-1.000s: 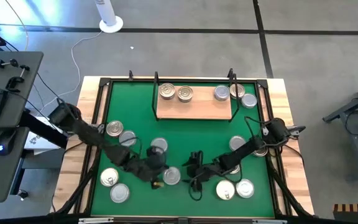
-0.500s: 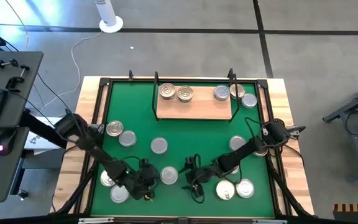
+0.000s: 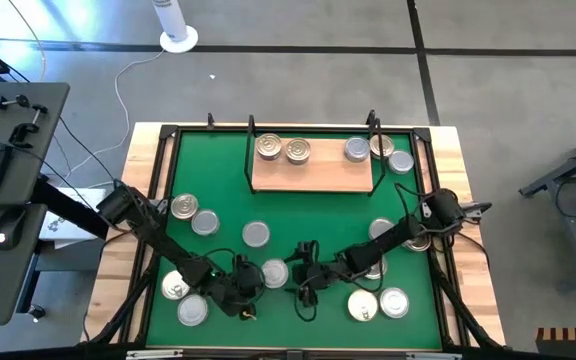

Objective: Stack canned seafood by type on shelf
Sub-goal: Put the green tuna can on the shelf

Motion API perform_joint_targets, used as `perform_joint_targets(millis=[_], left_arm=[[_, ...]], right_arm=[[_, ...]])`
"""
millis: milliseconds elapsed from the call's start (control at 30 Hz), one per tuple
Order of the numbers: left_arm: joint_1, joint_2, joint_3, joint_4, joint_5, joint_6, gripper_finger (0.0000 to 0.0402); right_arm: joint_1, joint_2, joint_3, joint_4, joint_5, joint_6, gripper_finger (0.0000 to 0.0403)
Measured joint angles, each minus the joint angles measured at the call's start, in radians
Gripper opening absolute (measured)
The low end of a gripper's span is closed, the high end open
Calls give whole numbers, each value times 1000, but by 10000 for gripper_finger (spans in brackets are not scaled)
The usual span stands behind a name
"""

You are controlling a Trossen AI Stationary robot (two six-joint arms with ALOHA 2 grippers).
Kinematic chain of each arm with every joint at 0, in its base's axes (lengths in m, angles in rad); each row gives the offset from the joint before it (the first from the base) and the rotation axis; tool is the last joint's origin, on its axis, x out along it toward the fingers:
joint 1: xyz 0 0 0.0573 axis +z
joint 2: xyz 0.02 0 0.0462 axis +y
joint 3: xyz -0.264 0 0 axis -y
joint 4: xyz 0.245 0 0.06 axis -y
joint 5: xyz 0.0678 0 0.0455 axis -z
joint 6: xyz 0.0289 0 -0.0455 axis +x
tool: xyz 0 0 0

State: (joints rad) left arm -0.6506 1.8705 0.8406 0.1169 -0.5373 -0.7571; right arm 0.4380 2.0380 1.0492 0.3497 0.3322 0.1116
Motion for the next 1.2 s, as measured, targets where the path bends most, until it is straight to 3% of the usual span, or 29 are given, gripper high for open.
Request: perform_joint_targets(millis=[100, 433, 633, 733, 900, 1200], left_arm=[[18, 1, 0, 18, -9, 25, 0], [22, -60, 0, 35, 90, 62, 0], [-26, -172, 2, -71, 115, -13, 0], [-41, -190, 2, -152, 65, -58, 0], [-26, -143, 1, -192, 7, -98, 0], [33, -9, -1, 11, 42, 2, 0]], right_arm=[[-11, 0, 0, -11, 40, 20, 398], [-21, 5, 2, -3, 6, 2, 398], [-20, 5, 2, 0, -1, 12, 398], [-20, 5, 2, 1, 2, 19, 398], [-20, 10, 2, 31, -9, 19, 398], [-25, 78, 1, 138, 23, 29, 399]])
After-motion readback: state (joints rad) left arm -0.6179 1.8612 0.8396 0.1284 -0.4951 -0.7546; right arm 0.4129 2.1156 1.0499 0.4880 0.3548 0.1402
